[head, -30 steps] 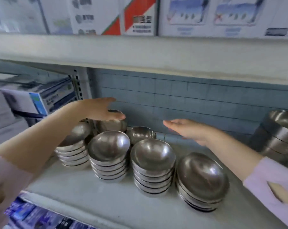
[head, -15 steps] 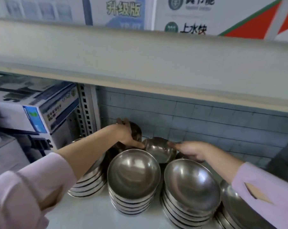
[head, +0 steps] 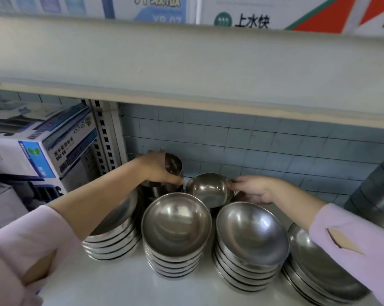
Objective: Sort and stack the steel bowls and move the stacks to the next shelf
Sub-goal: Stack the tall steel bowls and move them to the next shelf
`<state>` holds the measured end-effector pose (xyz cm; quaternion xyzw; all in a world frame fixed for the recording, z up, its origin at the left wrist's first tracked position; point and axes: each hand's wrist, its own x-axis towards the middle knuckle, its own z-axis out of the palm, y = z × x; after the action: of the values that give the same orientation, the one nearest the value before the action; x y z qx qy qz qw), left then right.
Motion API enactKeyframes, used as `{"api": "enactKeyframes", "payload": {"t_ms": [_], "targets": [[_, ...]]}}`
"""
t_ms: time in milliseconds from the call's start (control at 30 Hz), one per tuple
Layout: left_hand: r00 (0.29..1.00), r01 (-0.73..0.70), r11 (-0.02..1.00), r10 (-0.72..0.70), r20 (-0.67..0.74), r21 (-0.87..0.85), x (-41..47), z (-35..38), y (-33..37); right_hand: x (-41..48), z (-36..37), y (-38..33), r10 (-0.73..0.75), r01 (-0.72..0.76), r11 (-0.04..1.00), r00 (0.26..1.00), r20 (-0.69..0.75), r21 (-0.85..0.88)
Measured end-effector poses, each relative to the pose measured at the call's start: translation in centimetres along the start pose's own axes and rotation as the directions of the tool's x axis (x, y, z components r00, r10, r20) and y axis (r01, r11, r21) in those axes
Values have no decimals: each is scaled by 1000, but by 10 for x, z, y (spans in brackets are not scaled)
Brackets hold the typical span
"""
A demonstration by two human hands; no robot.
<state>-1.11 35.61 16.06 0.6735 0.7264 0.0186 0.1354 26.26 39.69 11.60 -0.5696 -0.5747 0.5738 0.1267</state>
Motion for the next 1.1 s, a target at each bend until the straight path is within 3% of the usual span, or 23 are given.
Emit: {"api": "enactKeyframes", "payload": {"t_ms": [267, 467, 667, 833, 1100], "targets": [[977, -86, 995, 73, -200, -56, -37, -38, 28, -59, -26, -11, -151, 195, 961, 963, -222, 197], [947, -156, 985, 127, -296, -76, -75, -48, 107, -148, -66, 11, -215, 337, 888, 906, -366, 312], [940, -286, 940, 238, -246, -186, -108, -27, 215, -239, -144, 85, -148, 300, 897, 896, -419, 324], [916, -377, 909, 337, -220, -178, -129, 6, 305, -302, -214, 155, -96, 263, 924, 864, -495, 279], [889, -456, 859, 423, -178, -235, -153, 51, 397, -330, -267, 251, -19, 139, 970, 864, -503, 201]]}}
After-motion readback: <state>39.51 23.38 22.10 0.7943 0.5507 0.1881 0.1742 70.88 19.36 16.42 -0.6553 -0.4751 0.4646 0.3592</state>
